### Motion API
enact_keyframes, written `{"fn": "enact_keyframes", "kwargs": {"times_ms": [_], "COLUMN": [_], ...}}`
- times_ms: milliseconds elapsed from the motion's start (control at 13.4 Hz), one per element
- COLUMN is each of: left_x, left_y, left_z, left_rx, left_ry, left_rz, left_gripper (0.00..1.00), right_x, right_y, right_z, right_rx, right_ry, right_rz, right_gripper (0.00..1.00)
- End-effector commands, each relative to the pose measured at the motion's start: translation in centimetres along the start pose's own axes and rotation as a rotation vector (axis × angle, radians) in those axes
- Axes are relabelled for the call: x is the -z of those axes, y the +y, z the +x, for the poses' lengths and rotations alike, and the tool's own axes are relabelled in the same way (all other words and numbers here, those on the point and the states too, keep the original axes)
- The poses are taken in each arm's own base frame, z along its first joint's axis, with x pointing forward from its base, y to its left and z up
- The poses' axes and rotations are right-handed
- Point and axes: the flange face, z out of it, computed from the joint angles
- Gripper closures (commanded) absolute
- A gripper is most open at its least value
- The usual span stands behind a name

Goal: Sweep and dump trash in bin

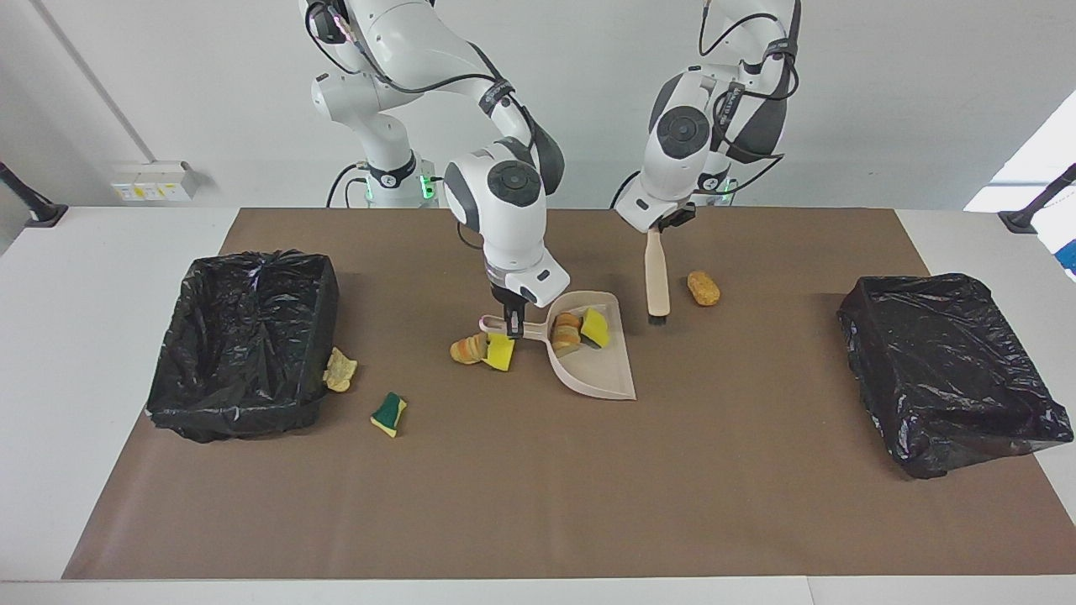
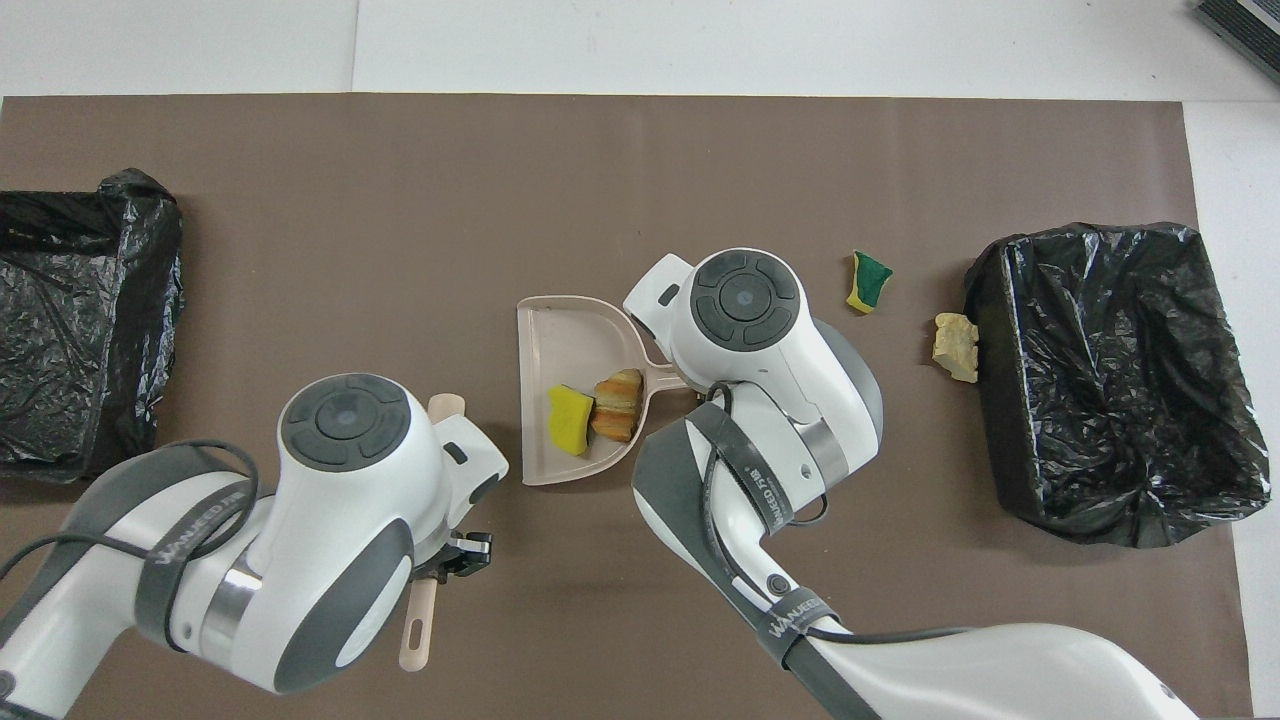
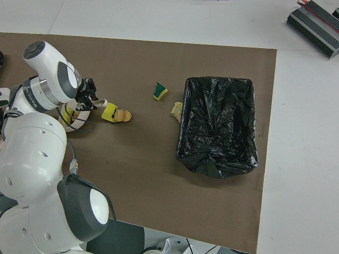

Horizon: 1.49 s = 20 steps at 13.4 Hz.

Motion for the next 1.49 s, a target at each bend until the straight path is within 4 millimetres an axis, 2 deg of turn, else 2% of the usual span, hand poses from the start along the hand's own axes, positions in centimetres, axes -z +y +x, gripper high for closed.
{"fn": "enact_keyframes", "kwargs": {"times_ms": [0, 149, 224, 298, 448, 522, 671, 821, 1119, 1268, 1417], "left_x": [-1.7, -4.0, -4.8, -5.6, -7.1, -8.4, -9.6, -10.1, -10.1, -8.2, -6.2], "left_y": [-4.3, -6.7, -8.0, -8.5, -8.5, -8.5, -8.0, -6.6, -0.8, 1.0, 3.1], "left_z": [-3.5, -4.9, -5.1, -5.2, -4.5, -4.2, -3.0, -1.4, 3.5, 6.2, 8.0], "left_rx": [0.135, 0.217, 0.281, 0.347, 0.474, 0.508, 0.545, 0.601, 0.6, 0.589, 0.549], "left_ry": [0.005, 0.005, 0.01, 0.012, 0.03, 0.034, 0.04, 0.062, 0.087, 0.108, 0.125], "left_rz": [0.031, 0.034, 0.024, 0.021, 0.011, 0.011, -0.003, -0.062, -0.183, -0.231, -0.264], "left_gripper": [1.0, 1.0, 1.0, 1.0, 1.0, 1.0, 1.0, 1.0, 1.0, 1.0, 1.0], "right_x": [-0.2, -0.7, -0.9, -0.9, -1.0, -1.0, -1.0, -1.0, -1.1, -1.1, -1.0], "right_y": [0.0, 0.3, 0.0, 0.0, -0.1, -0.1, -0.2, -0.2, -0.3, -0.3, -0.4], "right_z": [-0.2, -0.6, -0.5, -0.6, -0.5, -0.6, -0.6, -0.6, -0.4, -0.4, -0.4], "right_rx": [0.058, 0.069, 0.075, 0.076, 0.079, 0.079, 0.079, 0.079, 0.073, 0.073, 0.073], "right_ry": [0.011, 0.024, 0.029, 0.029, 0.028, 0.028, 0.028, 0.028, 0.026, 0.026, 0.024], "right_rz": [-0.015, -0.039, -0.044, -0.044, -0.043, -0.043, -0.043, -0.043, -0.038, -0.037, -0.034], "right_gripper": [1.0, 1.0, 1.0, 1.0, 1.0, 1.0, 1.0, 1.0, 1.0, 1.0, 1.0]}}
